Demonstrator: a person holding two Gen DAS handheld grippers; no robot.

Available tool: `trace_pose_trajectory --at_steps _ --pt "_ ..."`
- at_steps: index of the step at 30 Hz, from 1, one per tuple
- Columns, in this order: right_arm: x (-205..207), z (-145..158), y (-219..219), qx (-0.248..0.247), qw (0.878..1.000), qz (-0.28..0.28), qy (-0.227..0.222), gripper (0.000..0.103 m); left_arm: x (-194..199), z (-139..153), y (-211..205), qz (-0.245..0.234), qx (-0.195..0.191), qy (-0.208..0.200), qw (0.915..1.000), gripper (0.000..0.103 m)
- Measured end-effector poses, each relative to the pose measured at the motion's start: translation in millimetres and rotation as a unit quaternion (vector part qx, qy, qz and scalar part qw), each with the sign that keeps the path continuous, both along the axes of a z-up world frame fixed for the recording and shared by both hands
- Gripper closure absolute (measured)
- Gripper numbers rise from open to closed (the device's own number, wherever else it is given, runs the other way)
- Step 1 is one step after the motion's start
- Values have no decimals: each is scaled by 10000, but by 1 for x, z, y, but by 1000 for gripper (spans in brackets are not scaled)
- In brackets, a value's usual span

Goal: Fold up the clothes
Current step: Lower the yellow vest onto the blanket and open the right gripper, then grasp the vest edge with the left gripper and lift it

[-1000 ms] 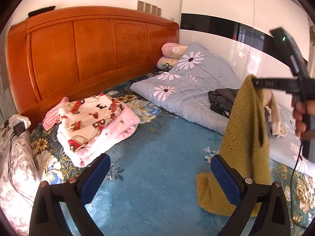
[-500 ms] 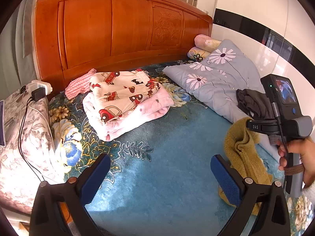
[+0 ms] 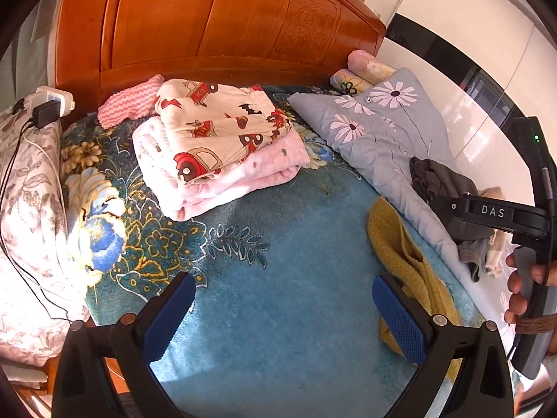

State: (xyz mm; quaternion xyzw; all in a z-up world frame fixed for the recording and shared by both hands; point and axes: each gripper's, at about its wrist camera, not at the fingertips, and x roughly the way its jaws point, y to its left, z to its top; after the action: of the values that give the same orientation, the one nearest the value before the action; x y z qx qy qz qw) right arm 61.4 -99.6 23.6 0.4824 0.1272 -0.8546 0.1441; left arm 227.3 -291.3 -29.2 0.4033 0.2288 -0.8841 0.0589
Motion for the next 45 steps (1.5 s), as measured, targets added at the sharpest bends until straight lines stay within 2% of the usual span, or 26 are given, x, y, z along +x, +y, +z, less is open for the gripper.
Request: trace_pose_trajectory --at_steps 3,6,10,13,16,18,21,24,27,30,33,37,40,45 --pt "-2 -3 -19 23 9999 -152 -26 35 -8 6 -18 -321 -120 -211 9992 0" --pt "1 -3 -29 -155 9992 -344 -87 35 -13 20 -36 -522 -238 -475 9972 0" --pt "8 -1 -22 -223 9962 -711 -445 35 -7 47 -51 -550 -366 -797 9946 0" --pt "12 5 -8 -278 9913 -1037 -756 35 -1 64 -56 -508 -234 -996 9935 0" --pt "16 15 7 -281 9891 -1171 -847 35 2 70 -54 -452 11 -901 9949 0" --pt "17 19 16 -264 9909 -1133 -682 35 2 64 -48 -403 67 -688 9968 0" --pt "21 13 35 -325 9930 -1054 -432 35 3 43 -29 -334 33 -409 9986 0" --pt "32 4 69 -515 9936 -989 -174 35 4 20 2 -298 60 -522 9982 0" --pt "41 1 112 -619 9935 -955 38 35 5 9 37 -160 -58 -702 9974 0" --pt "36 -3 161 -651 9930 -974 122 35 6 6 70 -37 -149 -703 9974 0" --pt "30 -15 207 -839 9906 -1083 -1 35 -2 0 100 42 -58 -812 9967 0" --pt "41 -39 249 -818 9921 -932 -206 35 -23 -8 146 -202 308 -959 9947 0" --pt "51 -59 272 -500 9955 -761 -247 35 -54 -4 176 -499 543 -1041 9918 1" --pt "67 -79 323 -508 9932 -969 -389 35 -120 -1 215 -988 1314 -1170 9794 6"
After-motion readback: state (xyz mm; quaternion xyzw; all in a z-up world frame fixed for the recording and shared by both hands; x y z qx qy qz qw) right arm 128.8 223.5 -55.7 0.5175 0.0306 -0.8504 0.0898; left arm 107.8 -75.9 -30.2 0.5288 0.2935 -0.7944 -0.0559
